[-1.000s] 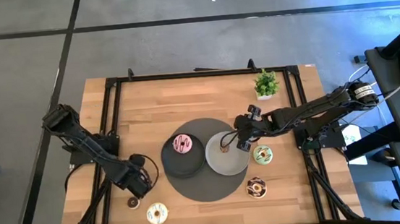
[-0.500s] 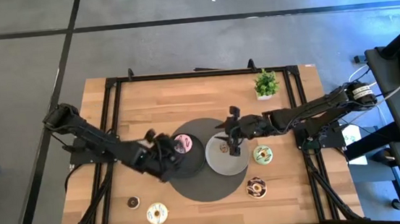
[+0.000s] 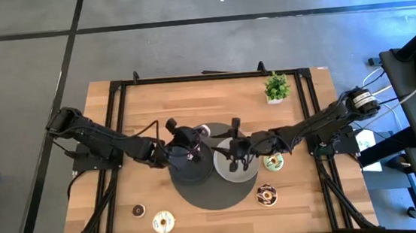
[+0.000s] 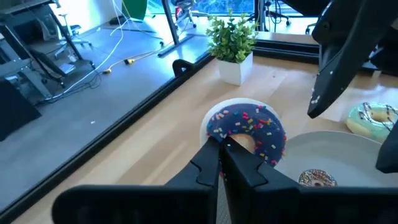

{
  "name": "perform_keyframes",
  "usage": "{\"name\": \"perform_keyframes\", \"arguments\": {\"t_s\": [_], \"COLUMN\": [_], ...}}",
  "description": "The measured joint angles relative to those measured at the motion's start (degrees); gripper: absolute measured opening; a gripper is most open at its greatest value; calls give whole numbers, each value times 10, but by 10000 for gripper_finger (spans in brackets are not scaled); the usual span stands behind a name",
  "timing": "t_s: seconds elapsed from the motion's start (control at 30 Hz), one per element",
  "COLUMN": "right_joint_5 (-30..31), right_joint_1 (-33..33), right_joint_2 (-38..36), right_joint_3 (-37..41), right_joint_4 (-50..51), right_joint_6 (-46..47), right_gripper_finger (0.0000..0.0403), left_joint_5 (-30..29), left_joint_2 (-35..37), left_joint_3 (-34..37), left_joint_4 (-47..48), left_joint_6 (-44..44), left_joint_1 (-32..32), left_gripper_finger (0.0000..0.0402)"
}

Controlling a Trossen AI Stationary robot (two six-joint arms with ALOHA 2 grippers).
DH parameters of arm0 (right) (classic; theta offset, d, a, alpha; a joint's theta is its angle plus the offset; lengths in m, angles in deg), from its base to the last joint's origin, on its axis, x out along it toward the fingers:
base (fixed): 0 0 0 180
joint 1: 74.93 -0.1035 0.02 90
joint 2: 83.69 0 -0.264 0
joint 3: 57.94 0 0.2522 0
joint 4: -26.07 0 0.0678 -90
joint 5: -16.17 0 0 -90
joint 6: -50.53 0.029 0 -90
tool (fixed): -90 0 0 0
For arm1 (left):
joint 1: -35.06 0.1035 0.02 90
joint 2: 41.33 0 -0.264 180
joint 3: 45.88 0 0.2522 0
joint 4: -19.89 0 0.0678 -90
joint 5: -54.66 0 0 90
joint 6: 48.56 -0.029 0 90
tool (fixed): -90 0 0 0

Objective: Pick & Place donuts
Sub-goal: Put the small blue donut on the gray plate

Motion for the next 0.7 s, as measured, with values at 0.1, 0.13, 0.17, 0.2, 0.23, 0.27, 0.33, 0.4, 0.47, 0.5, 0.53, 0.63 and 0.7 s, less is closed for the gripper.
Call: {"name": "perform_keyframes", "arguments": {"t_s": [0.1,0.13,0.17,0.2,0.23,0.27,0.33,0.4,0.47,0.5,0.53,0.63,0.7], "right_joint_5": [9,9,10,10,10,10,10,9,10,9,10,16,40], "right_joint_1": [-2,-2,-1,0,2,3,6,11,14,15,15,15,15], "right_joint_2": [1,1,1,1,1,1,1,1,1,1,1,1,1], "right_joint_3": [0,0,0,0,0,0,0,0,0,0,0,0,0], "right_joint_4": [-1,-3,-6,-11,-18,-23,-26,-27,-27,-27,-27,-27,-27], "right_joint_6": [1,3,3,3,3,3,13,23,31,33,33,33,33], "right_gripper_finger": [174,174,174,174,174,174,174,174,174,174,174,174,174], "left_joint_5": [0,0,1,3,7,11,22,29,29,30,31,32,32], "left_joint_2": [0,0,0,0,0,0,0,0,0,0,0,0,0], "left_joint_3": [0,0,0,0,0,0,0,0,0,0,0,0,0], "left_joint_4": [-2,-5,-10,-15,-20,-24,-33,-43,-48,-47,-47,-48,-50], "left_joint_6": [-1,-1,-1,-1,-1,-1,-6,-14,-16,-16,-16,-16,-16], "left_joint_1": [0,0,-2,-3,-5,-5,-6,-5,-6,-6,-6,-7,-8], "left_gripper_finger": [5,5,5,6,6,7,7,6,6,6,6,7,7]}}
